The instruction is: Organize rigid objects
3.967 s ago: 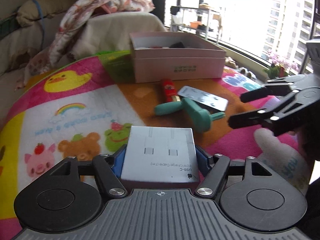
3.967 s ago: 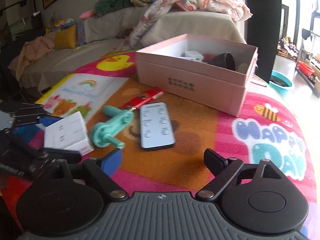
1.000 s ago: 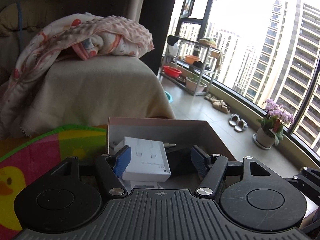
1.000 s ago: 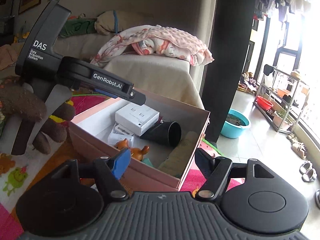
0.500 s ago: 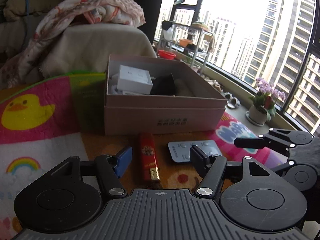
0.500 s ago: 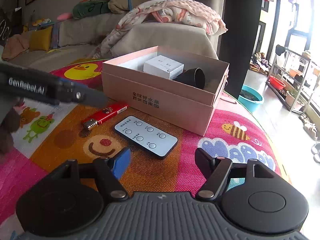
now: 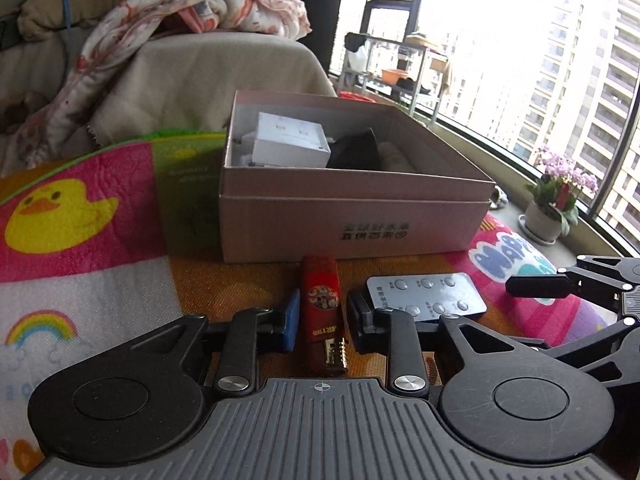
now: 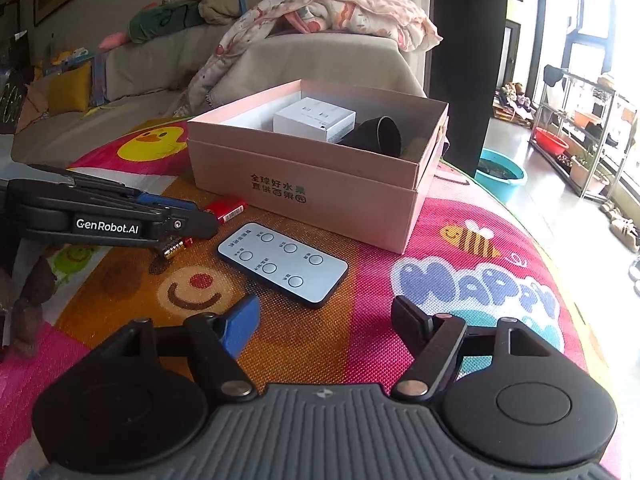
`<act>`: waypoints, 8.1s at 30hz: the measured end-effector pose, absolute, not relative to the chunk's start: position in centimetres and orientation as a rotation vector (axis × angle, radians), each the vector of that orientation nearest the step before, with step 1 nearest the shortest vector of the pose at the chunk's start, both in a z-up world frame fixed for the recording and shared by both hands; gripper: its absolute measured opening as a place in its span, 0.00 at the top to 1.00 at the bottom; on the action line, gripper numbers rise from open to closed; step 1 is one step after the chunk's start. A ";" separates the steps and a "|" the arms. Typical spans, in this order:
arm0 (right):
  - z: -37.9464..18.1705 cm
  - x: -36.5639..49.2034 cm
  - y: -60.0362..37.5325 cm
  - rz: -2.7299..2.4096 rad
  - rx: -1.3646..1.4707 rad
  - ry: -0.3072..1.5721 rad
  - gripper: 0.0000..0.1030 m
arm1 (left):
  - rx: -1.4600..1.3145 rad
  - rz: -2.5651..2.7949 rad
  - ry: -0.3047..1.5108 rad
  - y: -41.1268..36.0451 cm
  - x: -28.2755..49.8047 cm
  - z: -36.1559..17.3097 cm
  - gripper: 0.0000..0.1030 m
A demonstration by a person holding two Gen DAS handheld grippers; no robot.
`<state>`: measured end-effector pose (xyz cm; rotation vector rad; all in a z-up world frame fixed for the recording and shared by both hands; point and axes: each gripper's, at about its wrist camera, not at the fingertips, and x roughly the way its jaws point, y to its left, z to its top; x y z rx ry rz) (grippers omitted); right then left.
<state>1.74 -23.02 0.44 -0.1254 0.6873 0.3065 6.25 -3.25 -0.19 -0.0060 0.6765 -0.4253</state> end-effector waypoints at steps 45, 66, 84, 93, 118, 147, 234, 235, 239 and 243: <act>2.0 1.5 -19.2 0.512 -0.287 0.720 0.63 | 0.128 -0.412 0.654 -1.5 0.4 -0.1 0.74; 1.1 -0.1 -22.0 0.338 -0.141 0.714 0.62 | -0.101 -0.415 0.700 -2.2 -0.2 -0.2 0.74; 0.6 -0.7 -22.4 0.339 -0.121 0.682 0.60 | 0.000 -0.398 0.712 -3.7 -0.3 0.0 0.74; 0.7 -0.7 -22.5 0.340 -0.120 0.679 0.61 | 0.020 -0.399 0.698 -3.7 -0.6 -0.1 0.74; 12.0 4.5 -23.6 0.317 -0.065 0.391 0.63 | -0.109 -0.491 0.334 -3.4 9.2 10.9 0.74; 3.9 11.2 -19.8 0.335 -0.114 0.513 0.77 | -0.091 -0.082 0.585 3.8 12.4 2.4 0.04; -0.6 1.6 -18.1 0.141 -0.053 0.689 0.00 | -0.008 0.055 0.688 1.0 0.2 -0.6 0.01; -0.6 1.6 -18.1 0.141 -0.053 0.689 0.00 | -0.008 0.055 0.688 1.1 0.2 -0.6 0.01; -0.6 1.6 -18.1 0.141 -0.053 0.690 0.00 | -0.008 0.055 0.688 1.1 0.2 -0.6 0.01; -0.6 1.6 -18.1 0.141 -0.053 0.689 0.00 | -0.008 0.055 0.688 1.0 0.2 -0.6 0.01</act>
